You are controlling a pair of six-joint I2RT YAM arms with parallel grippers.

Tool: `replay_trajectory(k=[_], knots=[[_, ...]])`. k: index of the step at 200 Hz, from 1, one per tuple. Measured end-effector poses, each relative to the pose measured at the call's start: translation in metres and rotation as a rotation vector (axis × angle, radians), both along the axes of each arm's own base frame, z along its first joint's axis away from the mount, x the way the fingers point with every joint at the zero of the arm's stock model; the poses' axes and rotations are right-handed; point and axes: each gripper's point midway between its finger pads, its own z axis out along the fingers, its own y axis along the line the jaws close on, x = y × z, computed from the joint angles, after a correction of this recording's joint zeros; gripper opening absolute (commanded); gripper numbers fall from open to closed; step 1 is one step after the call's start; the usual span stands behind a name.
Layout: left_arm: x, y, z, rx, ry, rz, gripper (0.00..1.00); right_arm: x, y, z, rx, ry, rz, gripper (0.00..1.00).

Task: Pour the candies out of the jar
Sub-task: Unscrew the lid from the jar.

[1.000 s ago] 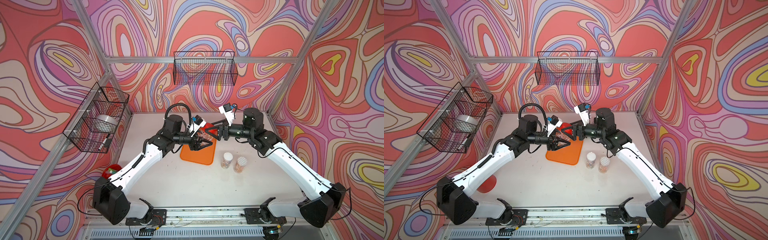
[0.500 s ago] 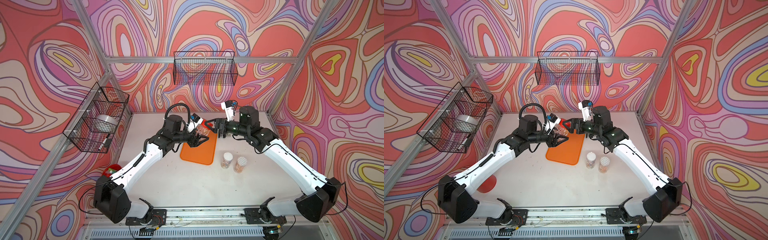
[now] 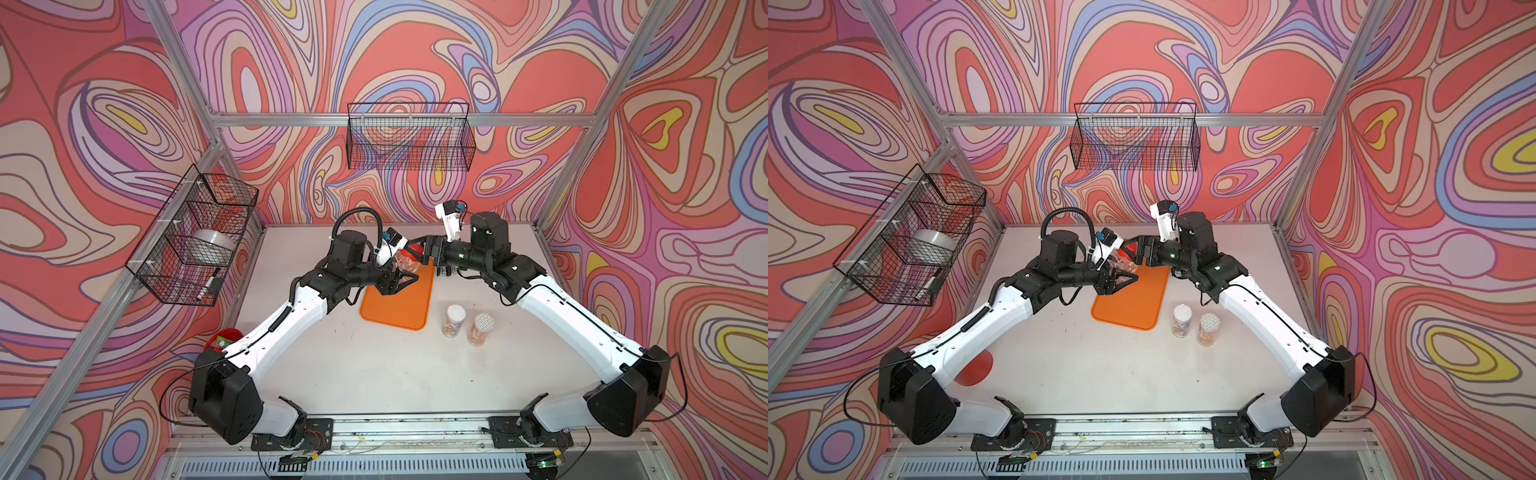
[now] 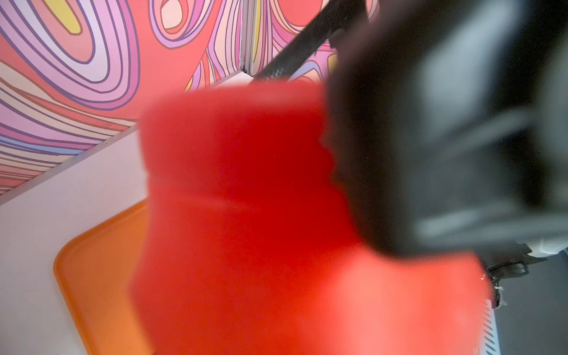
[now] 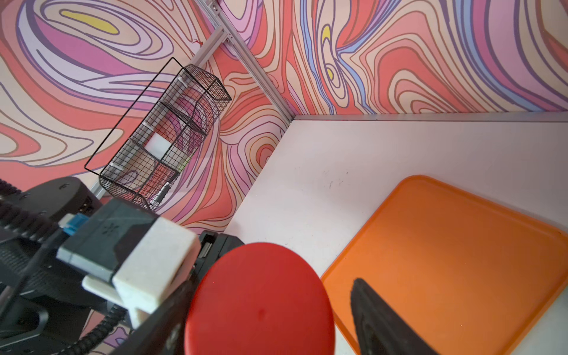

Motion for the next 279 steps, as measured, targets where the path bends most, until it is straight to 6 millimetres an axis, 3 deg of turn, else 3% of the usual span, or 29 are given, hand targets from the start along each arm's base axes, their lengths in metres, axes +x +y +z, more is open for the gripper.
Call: replay_trajectory(k=[60, 132, 191, 246, 279], knots=[[-0.001, -0.001, 0.0, 0.001, -0.006, -0.005, 0.0, 0.0, 0.002, -0.002, 0.003, 0.008, 0.016, 0.85], [-0.001, -0.002, 0.0, 0.002, -0.005, -0.007, 0.0, -0.003, 0.005, -0.002, 0.014, 0.016, 0.034, 0.61], [-0.002, -0.003, -0.003, -0.008, 0.0, -0.009, 0.0, -0.003, 0.0, -0.004, -0.013, 0.024, 0.007, 0.57], [-0.006, 0.0, -0.027, 0.009, 0.053, -0.004, 0.0, 0.006, -0.013, 0.004, -0.029, 0.026, -0.065, 0.57], [-0.006, 0.0, -0.028, 0.008, 0.053, -0.001, 0.0, 0.013, -0.023, -0.001, -0.059, 0.03, -0.12, 0.56]])
